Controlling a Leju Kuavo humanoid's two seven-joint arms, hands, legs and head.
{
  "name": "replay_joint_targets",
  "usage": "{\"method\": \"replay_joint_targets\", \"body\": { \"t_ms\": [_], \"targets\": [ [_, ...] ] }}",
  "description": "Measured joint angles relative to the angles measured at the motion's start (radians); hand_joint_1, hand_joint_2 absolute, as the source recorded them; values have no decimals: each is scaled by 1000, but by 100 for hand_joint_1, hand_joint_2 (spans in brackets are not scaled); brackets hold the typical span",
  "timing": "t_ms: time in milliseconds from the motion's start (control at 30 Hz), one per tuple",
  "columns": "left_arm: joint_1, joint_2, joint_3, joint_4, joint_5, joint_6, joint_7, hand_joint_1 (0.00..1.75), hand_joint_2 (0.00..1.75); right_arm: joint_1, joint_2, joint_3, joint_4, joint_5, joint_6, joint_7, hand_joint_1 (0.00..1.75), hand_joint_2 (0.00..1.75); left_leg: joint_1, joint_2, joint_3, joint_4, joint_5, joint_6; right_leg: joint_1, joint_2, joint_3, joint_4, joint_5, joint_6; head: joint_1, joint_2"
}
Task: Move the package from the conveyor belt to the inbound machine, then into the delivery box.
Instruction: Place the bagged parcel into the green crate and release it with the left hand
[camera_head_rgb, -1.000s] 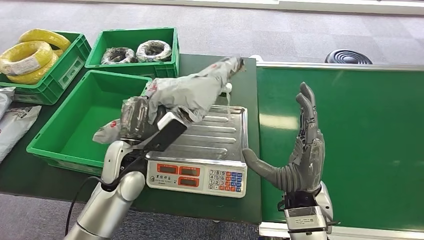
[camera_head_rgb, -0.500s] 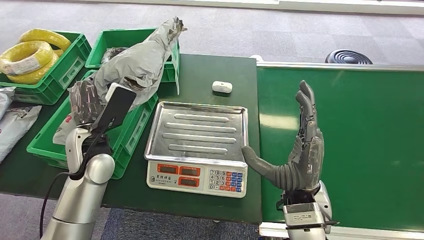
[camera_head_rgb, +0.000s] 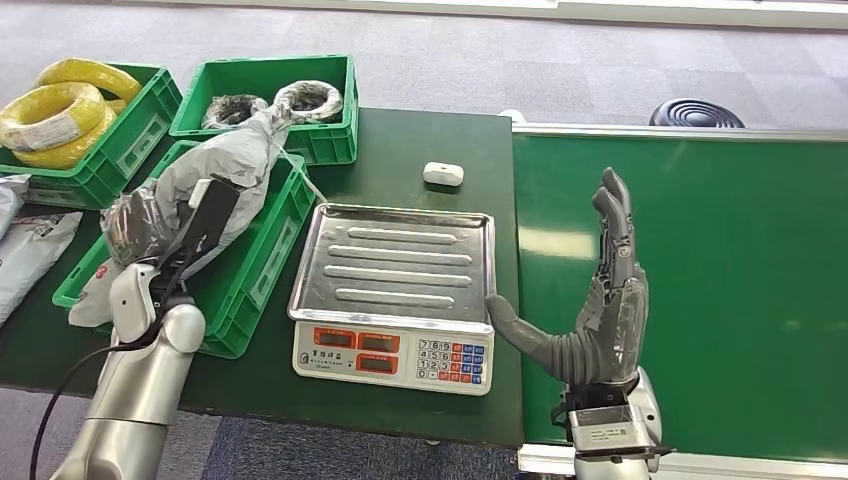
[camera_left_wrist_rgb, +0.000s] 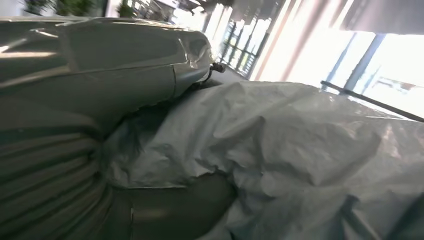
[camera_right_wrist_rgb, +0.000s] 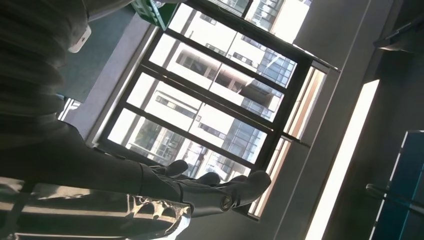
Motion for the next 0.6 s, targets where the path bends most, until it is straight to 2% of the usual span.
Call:
{"method": "replay_joint_targets", "body": {
  "t_ms": [233,433,500,600],
  "targets": [
    [17,23,98,34,12,45,-31,0,175,21,-11,5,8,0,-14,0,0,175,0,0,-1,0,0,0,0,0,-1,-1,0,0,0,0],
    [52,3,134,-49,286,127,-240,0,175,65,-26,4,9,12,-33,-4,0,175,0,-1,-1,0,0,0,0,0,-1,-1,0,0,0,0],
    [79,-7,126,-124,400,122,-301,0,175,84,-31,2,9,13,-36,-14,0,175,0,0,-1,0,0,0,0,0,-1,-1,0,0,0,0],
    [130,-15,89,-275,603,61,-357,0,175,114,-39,-6,8,11,-41,-32,0,175,0,0,-3,0,0,0,0,0,-2,-1,0,0,0,0]
  ]
}}
